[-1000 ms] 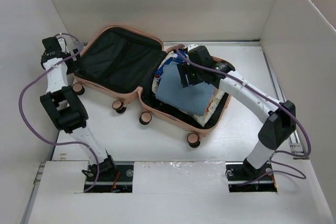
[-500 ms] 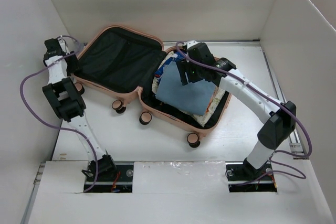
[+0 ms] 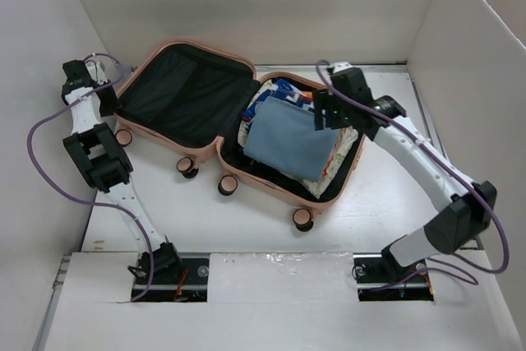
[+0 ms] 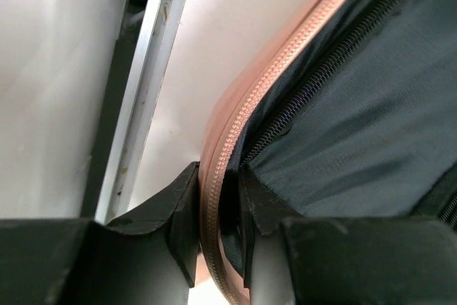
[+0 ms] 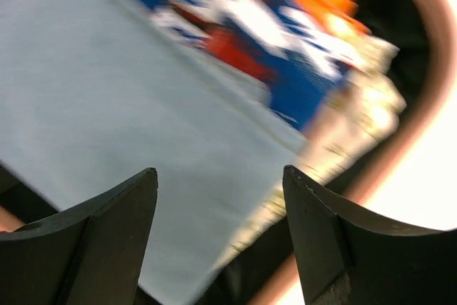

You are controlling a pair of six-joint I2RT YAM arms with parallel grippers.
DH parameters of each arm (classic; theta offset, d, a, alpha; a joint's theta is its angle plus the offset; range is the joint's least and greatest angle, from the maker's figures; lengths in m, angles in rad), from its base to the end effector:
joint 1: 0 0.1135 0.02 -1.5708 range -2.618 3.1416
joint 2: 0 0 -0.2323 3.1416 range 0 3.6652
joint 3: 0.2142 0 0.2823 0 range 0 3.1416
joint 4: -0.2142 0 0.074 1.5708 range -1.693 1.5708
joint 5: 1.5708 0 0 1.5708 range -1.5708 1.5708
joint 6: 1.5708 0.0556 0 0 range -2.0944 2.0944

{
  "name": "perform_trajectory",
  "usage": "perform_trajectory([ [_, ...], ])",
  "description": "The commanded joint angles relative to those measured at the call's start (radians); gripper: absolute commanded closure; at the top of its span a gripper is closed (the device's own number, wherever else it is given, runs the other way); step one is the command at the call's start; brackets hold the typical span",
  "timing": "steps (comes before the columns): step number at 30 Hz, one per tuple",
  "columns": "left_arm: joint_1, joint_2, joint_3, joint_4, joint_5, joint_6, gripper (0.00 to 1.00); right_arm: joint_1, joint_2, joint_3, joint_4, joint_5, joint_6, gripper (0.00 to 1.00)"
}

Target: Pack the luggage

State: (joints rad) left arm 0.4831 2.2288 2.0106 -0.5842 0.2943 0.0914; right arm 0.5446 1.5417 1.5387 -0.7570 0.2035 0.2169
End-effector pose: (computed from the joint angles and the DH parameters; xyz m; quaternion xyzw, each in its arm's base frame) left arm 0.4793 0.2332 0.2047 -0.1246 0.9102 -0.0253 0.3941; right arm 0.3329 0.1885 0.3164 -0.1096 0.9085 0.0591 0.3989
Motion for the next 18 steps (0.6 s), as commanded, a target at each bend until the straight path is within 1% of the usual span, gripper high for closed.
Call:
perform_trajectory([
  [1,-0.047,-0.207,0.092,-0.014,0.037,0.037,1.00,-0.081,-0.121,-0.075,-0.010,0.043,0.062,0.25],
  [2,-0.064,-0.237,0.120,-0.023,0.037,0.054,1.00,-0.130,-0.144,-0.134,-0.010,0.043,0.076,0.25],
  [4,-0.121,-0.370,0.129,-0.035,0.049,0.112,1.00,-0.207,-0.236,-0.223,-0.001,0.043,0.088,0.25],
  [5,-0.142,-0.371,0.129,-0.035,0.061,0.113,1.00,-0.233,-0.236,-0.224,-0.001,0.034,0.088,0.25],
  [6,-0.164,-0.409,0.114,-0.035,0.072,0.122,1.00,-0.256,-0.280,-0.282,-0.001,0.034,0.088,0.25],
  [7,-0.213,-0.484,0.099,-0.035,0.081,0.132,1.00,-0.280,-0.302,-0.310,0.011,0.024,0.088,0.25],
  [8,-0.242,-0.520,0.073,-0.035,0.082,0.133,1.00,-0.325,-0.324,-0.336,0.021,0.010,0.088,0.25],
  [10,-0.305,-0.611,0.063,-0.025,0.069,0.133,1.00,-0.366,-0.386,-0.408,0.030,-0.001,0.088,0.25],
  [11,-0.380,-0.636,0.063,-0.025,0.060,0.133,1.00,-0.389,-0.405,-0.431,0.030,-0.012,0.088,0.25],
  [13,-0.455,-0.701,0.054,-0.025,0.060,0.133,1.00,-0.460,-0.443,-0.495,0.039,-0.024,0.098,0.25],
  [14,-0.525,-0.718,0.054,-0.025,0.060,0.133,1.00,-0.484,-0.443,-0.518,0.039,-0.039,0.098,0.25],
  [16,-0.593,-0.748,0.043,-0.025,0.069,0.105,1.00,-0.541,-0.457,-0.573,0.062,-0.061,0.098,0.25],
  [17,-0.666,-0.768,0.043,-0.034,0.092,0.084,1.00,-0.564,-0.457,-0.587,0.074,-0.081,0.098,0.25],
  [18,-0.705,-0.768,0.043,-0.051,0.104,0.084,1.00,-0.564,-0.457,-0.598,0.074,-0.090,0.098,0.25],
])
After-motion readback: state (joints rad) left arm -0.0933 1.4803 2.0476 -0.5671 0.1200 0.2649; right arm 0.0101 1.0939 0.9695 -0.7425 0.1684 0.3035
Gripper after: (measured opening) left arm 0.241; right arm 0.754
